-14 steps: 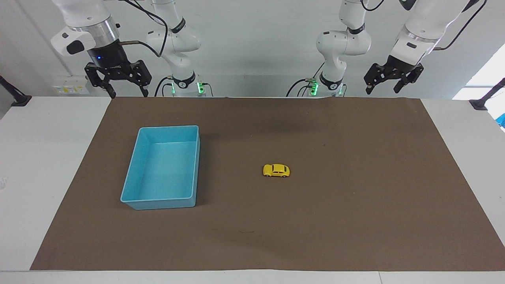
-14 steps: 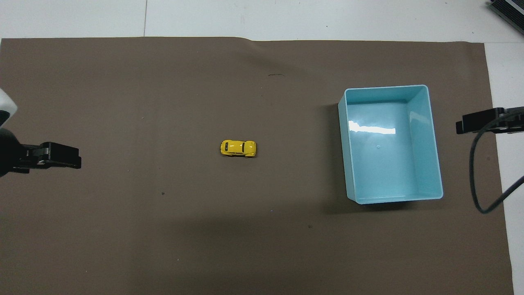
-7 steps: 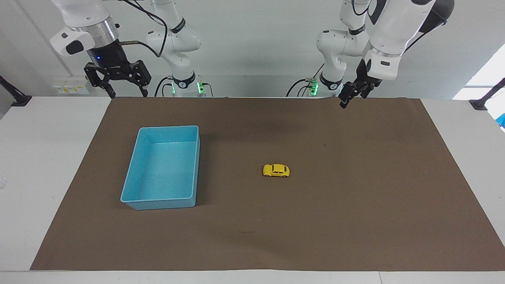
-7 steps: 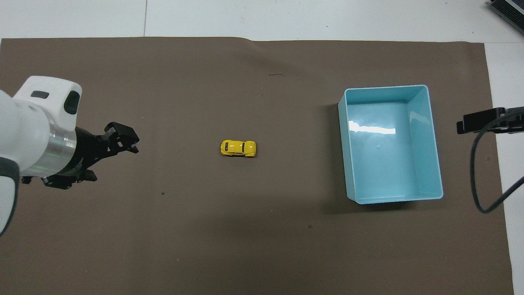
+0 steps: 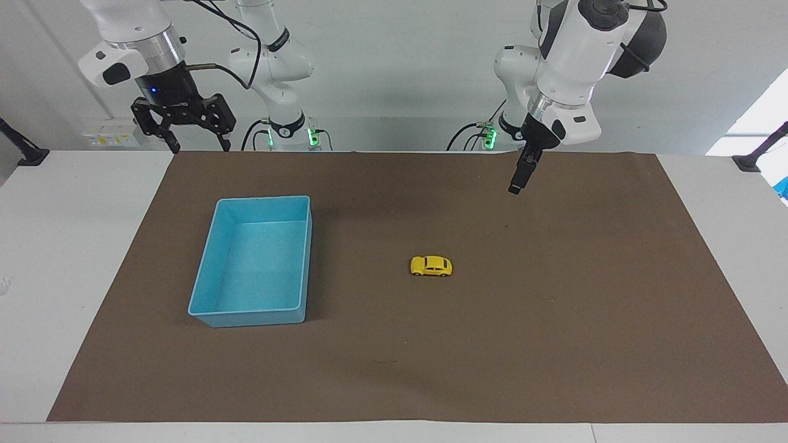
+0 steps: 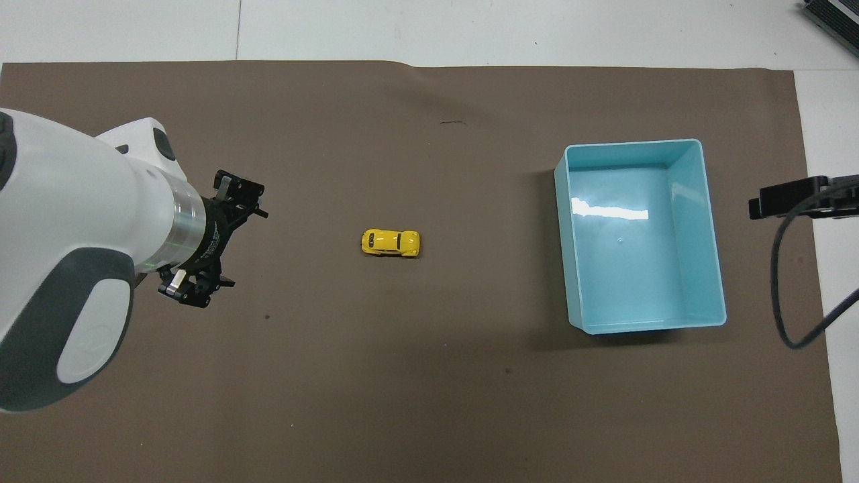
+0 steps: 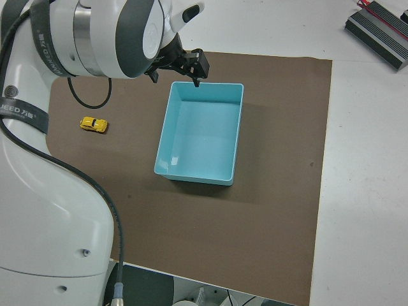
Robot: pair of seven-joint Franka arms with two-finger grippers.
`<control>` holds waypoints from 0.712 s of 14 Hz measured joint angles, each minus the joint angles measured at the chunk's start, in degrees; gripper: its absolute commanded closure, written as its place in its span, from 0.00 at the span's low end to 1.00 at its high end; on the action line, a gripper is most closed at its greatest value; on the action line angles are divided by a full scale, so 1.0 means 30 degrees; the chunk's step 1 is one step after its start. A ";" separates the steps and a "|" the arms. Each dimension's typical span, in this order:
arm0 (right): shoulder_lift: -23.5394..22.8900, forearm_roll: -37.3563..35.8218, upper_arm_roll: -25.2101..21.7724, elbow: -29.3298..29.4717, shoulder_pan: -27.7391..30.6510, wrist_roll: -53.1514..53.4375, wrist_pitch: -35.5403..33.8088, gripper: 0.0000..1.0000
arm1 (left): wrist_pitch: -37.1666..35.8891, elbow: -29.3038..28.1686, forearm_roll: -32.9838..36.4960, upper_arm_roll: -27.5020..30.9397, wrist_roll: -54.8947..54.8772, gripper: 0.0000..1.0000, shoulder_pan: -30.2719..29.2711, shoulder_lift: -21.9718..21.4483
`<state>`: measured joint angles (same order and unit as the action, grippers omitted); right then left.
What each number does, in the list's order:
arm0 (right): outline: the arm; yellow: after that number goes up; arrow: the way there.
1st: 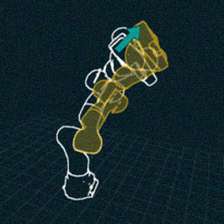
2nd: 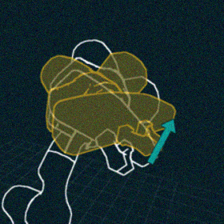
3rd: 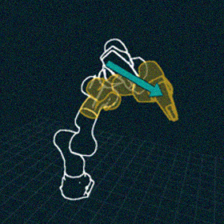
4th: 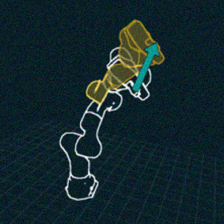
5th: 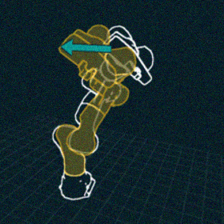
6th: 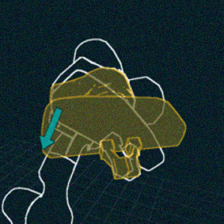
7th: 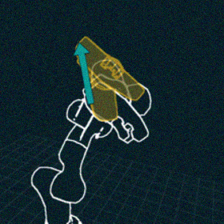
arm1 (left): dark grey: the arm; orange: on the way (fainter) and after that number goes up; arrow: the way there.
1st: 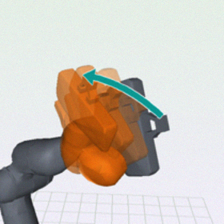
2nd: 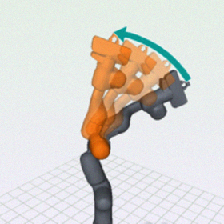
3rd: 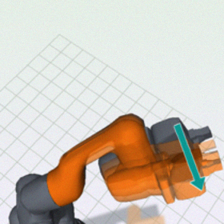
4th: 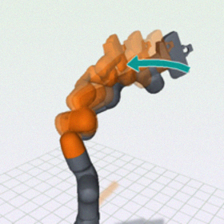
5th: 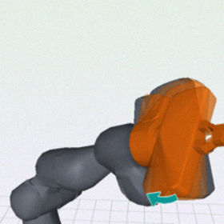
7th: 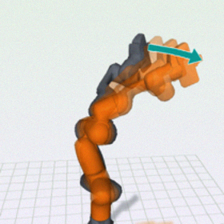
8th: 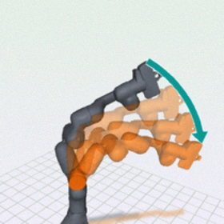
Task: Wind up and store yellow beetle car
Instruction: 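Reach the left gripper toward the yellow toy car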
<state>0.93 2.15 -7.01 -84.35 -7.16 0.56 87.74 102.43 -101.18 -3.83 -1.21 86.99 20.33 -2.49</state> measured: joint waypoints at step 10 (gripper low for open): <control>0.0000 0.0000 -0.0044 0.0000 0.0001 0.0000 0.0000 0.00 | 0.2859 -0.0196 -0.0102 -0.0024 0.5594 0.00 0.0829 0.1754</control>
<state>0.93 2.15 -7.14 -84.35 -7.16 0.56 87.74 111.01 -101.76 -4.13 -1.28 103.77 22.81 2.77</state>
